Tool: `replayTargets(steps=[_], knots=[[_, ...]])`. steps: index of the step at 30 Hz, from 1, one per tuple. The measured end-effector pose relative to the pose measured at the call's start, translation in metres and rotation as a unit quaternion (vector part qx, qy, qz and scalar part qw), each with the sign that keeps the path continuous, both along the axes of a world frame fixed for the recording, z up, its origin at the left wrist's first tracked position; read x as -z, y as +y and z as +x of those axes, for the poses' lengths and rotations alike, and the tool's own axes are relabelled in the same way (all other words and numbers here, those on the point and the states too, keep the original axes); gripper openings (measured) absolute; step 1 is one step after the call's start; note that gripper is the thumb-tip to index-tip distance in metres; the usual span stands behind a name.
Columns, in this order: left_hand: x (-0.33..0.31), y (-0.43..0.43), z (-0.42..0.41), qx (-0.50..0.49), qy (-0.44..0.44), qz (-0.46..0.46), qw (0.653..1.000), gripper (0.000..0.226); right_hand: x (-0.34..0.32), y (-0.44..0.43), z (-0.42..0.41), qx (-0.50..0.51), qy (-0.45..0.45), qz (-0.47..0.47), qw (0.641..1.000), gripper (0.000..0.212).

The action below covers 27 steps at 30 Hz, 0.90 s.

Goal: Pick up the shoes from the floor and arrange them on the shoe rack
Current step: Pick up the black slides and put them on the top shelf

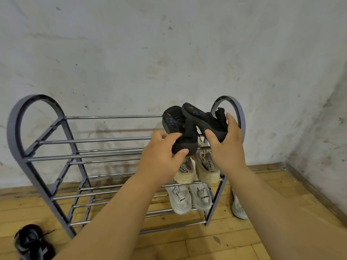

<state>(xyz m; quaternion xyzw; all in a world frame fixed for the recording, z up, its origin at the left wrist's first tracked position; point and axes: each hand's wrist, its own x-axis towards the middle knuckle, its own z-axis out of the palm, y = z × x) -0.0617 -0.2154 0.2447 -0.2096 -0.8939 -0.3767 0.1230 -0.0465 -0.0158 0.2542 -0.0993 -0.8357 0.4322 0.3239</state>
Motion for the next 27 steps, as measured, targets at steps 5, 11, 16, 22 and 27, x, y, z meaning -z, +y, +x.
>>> replayTargets(steps=[5,11,16,22,27], knots=[[0.001,-0.004,0.001,0.001,-0.01,-0.017,1.0,0.053,0.01,0.001,-0.001,0.046,0.051,0.067,0.995,0.06],[0.002,-0.006,0.004,-0.006,-0.012,-0.023,1.0,0.056,0.014,0.0,-0.001,0.04,-0.042,0.117,0.991,0.072],[0.002,-0.006,0.003,-0.001,-0.025,0.003,1.0,0.055,-0.002,0.014,0.015,-0.002,-0.066,0.074,0.995,0.072],[0.002,0.006,0.004,-0.026,-0.03,0.092,0.995,0.05,-0.013,0.014,0.025,-0.044,-0.079,0.102,0.991,0.052],[0.003,0.006,0.009,-0.011,0.003,0.048,0.999,0.045,-0.01,0.023,0.028,-0.019,-0.087,0.123,0.988,0.059]])
